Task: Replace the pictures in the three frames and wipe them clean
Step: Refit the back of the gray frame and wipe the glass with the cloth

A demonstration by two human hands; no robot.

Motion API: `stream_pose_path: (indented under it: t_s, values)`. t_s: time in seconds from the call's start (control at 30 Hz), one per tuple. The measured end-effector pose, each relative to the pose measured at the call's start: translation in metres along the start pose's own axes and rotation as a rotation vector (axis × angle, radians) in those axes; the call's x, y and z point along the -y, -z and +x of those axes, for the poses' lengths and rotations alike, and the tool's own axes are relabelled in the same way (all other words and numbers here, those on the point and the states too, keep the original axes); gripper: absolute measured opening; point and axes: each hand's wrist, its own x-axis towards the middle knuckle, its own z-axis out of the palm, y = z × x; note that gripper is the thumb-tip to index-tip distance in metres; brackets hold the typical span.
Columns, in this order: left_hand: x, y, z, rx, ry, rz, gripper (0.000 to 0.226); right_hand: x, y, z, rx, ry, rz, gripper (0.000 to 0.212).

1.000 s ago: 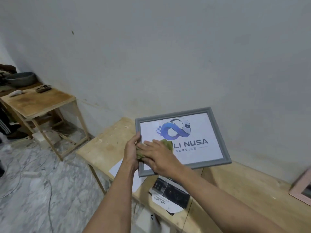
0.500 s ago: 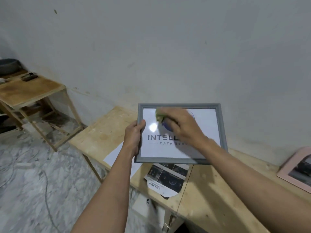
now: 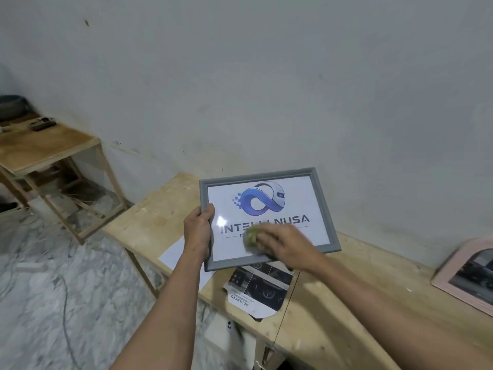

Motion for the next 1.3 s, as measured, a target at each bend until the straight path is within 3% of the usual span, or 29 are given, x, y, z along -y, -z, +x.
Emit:
stream_pose_path:
  t_s: [0.07,0.13,0.17,0.27,0.4,0.47,0.57,0.7,0.77,0.9,1.07,1.17,1.23,1.3]
  values:
    - [-0.001,-0.001,-0.001,0.027,0.002,0.007,0.014,0.012,0.041,0.019,-0.279,0.007,0.051,0.025]
    - [-0.009,-0.002,-0.001,0.037,-0.031,0.02,0.014,0.013,0.086,0.046,-0.538,0.098,-0.209,0.028]
    - [-0.014,-0.005,0.001,0.044,-0.051,0.024,0.015,0.008,0.105,0.058,-0.575,0.136,-0.349,0.027]
    - [-0.029,-0.014,0.003,0.063,-0.12,0.0,0.013,-0.02,0.128,0.069,-0.402,0.082,-0.654,0.015]
    - [-0.032,-0.007,0.009,0.032,-0.137,0.004,0.019,-0.056,0.111,0.025,-0.367,0.025,-0.613,0.021]
    - [-0.027,-0.002,0.012,-0.009,-0.122,-0.028,0.019,-0.069,0.096,-0.005,-0.267,0.05,-0.606,0.02]
    - [-0.019,0.0,0.017,-0.064,-0.105,-0.065,0.018,-0.083,0.061,-0.038,-0.194,0.037,-0.512,0.026]
    - [-0.008,-0.009,0.018,-0.104,-0.07,-0.112,0.016,-0.079,0.024,-0.037,-0.433,-0.101,-0.316,0.02]
    - [-0.005,-0.021,0.014,-0.122,-0.064,-0.108,0.021,-0.056,-0.007,-0.026,-0.455,-0.086,-0.166,0.021]
    - [0.001,-0.039,0.005,-0.094,-0.077,-0.089,0.023,0.004,-0.081,-0.008,-0.335,0.107,-0.057,0.023]
    - [0.007,-0.018,0.007,-0.056,-0.056,-0.058,0.023,0.009,-0.081,0.009,-0.141,-0.096,0.191,0.026]
    - [0.009,-0.015,0.005,-0.033,-0.02,-0.076,0.038,0.023,-0.037,0.034,-0.357,-0.109,0.298,0.029]
    - [0.008,-0.021,0.001,-0.011,0.007,-0.062,0.03,0.03,-0.003,0.063,-0.576,-0.044,0.2,0.029]
    - [0.009,-0.028,-0.002,0.005,0.026,-0.065,0.022,0.029,0.019,0.093,-0.619,0.042,-0.004,0.028]
